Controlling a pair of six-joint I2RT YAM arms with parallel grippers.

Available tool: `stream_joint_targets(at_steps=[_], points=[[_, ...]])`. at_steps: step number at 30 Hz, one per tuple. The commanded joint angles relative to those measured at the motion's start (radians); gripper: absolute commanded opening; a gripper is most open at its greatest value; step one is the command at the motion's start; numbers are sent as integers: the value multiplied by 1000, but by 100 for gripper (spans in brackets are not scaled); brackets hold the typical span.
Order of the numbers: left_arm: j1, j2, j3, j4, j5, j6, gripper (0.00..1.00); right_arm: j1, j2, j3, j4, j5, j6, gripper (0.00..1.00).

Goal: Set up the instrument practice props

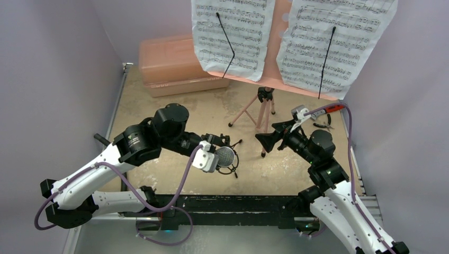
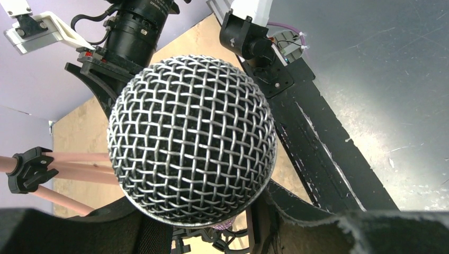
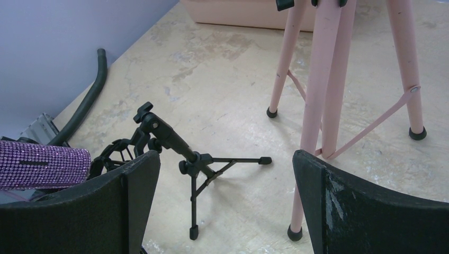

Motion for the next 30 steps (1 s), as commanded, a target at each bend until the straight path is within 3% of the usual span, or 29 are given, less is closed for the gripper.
stream_joint_targets(at_steps=[1, 30], points=[[-4, -21, 15, 21, 5, 35, 0, -1, -10, 12, 14, -12, 9, 98], [-4, -53, -123, 133, 24, 8, 0, -1, -39, 20, -13, -8, 4, 98]])
